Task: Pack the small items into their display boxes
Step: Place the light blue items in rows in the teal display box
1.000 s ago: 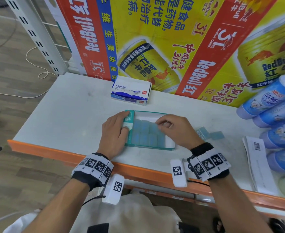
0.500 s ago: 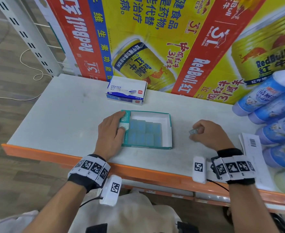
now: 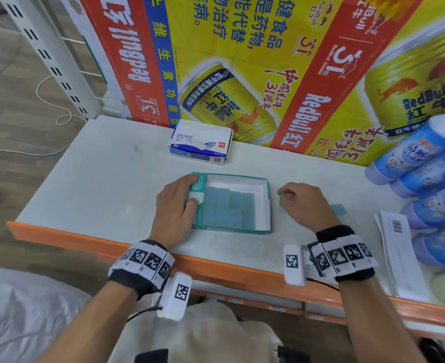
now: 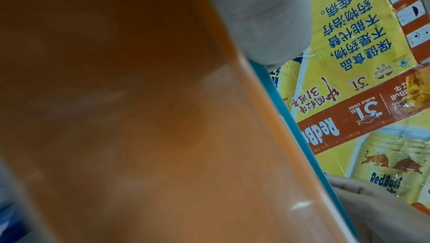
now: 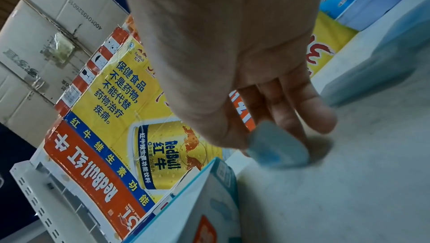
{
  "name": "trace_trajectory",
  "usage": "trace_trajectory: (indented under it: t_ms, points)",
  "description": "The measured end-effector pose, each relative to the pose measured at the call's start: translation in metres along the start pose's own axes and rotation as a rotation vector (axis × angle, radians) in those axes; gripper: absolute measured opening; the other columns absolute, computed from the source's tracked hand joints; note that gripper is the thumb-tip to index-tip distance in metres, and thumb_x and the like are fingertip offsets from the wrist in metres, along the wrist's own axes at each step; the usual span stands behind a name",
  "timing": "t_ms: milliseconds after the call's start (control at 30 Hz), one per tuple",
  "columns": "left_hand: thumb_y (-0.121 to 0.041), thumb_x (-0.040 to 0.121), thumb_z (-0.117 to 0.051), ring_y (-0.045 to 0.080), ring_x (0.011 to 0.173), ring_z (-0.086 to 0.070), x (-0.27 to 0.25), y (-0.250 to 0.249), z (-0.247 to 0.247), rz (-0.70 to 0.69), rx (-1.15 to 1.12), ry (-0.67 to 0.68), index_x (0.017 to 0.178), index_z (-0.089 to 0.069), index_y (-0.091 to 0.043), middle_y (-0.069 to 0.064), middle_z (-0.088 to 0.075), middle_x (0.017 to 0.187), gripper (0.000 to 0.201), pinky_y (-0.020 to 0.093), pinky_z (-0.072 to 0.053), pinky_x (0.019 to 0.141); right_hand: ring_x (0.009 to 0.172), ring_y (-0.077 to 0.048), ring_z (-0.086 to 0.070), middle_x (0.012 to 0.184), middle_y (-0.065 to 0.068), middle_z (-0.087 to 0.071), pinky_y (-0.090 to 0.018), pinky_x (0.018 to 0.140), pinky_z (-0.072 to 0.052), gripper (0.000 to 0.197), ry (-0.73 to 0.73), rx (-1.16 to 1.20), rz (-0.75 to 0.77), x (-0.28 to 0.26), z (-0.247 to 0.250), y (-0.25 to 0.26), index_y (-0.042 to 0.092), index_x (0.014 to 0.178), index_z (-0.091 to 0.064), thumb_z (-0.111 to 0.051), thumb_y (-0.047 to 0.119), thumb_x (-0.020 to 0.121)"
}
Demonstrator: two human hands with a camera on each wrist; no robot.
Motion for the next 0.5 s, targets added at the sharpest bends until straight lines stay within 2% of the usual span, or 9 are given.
trace_trajectory:
  t_ms: [133, 267, 367, 400, 500]
  points:
    - [-0.02, 0.084, -0.037, 0.018, 0.116, -0.044, 0.0, 0.0, 0.0, -0.003, 0.003, 0.0, 0.133, -0.047, -0.017, 0.003, -0.051, 0.136, 0.05, 0.03, -0.027, 0.099, 0.096, -0.021, -0.061, 0.101, -0.007, -0.069, -0.025, 0.084, -0.046, 0.026, -0.01, 0.02, 0.01, 0.004, 0.001, 0.003, 0.009, 0.097, -0.069, -0.046, 0.003, 0.086]
    - [-0.021, 0.085, -0.037, 0.017, 0.117, -0.043, -0.001, 0.0, 0.0, -0.002, 0.008, 0.007, 0.133, -0.046, -0.018, 0.002, -0.051, 0.136, 0.049, 0.03, -0.026, 0.1, 0.079, -0.018, -0.058, 0.088, -0.005, -0.067, -0.026, 0.076, -0.048, 0.019, -0.144, 0.124, 0.053, 0.004, 0.011, 0.017, 0.01, 0.091, -0.068, -0.051, 0.003, 0.084]
    - [-0.021, 0.085, -0.036, 0.017, 0.117, -0.043, 0.0, -0.001, 0.0, -0.004, 0.007, 0.006, 0.133, -0.046, -0.018, 0.002, -0.051, 0.136, 0.049, 0.03, -0.027, 0.1, 0.071, -0.007, -0.055, 0.084, 0.0, -0.065, -0.005, 0.067, -0.041, 0.016, -0.201, 0.257, 0.119, 0.003, 0.012, 0.036, 0.01, 0.09, -0.067, -0.054, 0.002, 0.084]
    - [-0.021, 0.085, -0.036, 0.017, 0.117, -0.043, 0.0, -0.001, 0.0, -0.004, 0.008, 0.007, 0.133, -0.046, -0.018, 0.002, -0.051, 0.136, 0.049, 0.03, -0.026, 0.1, 0.07, -0.002, -0.054, 0.083, 0.002, -0.064, -0.001, 0.065, -0.039, 0.016, -0.192, 0.308, 0.127, 0.003, 0.009, 0.042, 0.01, 0.09, -0.067, -0.055, 0.002, 0.084]
    - [-0.021, 0.085, -0.036, 0.019, 0.118, -0.043, 0.0, -0.002, 0.001, -0.002, 0.008, 0.006, 0.134, -0.046, -0.018, 0.002, -0.051, 0.136, 0.05, 0.031, -0.026, 0.1, 0.067, 0.003, -0.054, 0.081, 0.005, -0.064, -0.001, 0.064, -0.04, 0.013, -0.093, 0.373, 0.155, 0.005, -0.008, 0.057, 0.015, 0.088, -0.066, -0.059, 0.005, 0.085]
Point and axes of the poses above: each hand's wrist, its own x-axis towards the middle knuckle, its own z-axis out of the back of the hand, y = z × x, the point moved 3 cm from there along x, towards the middle knuckle
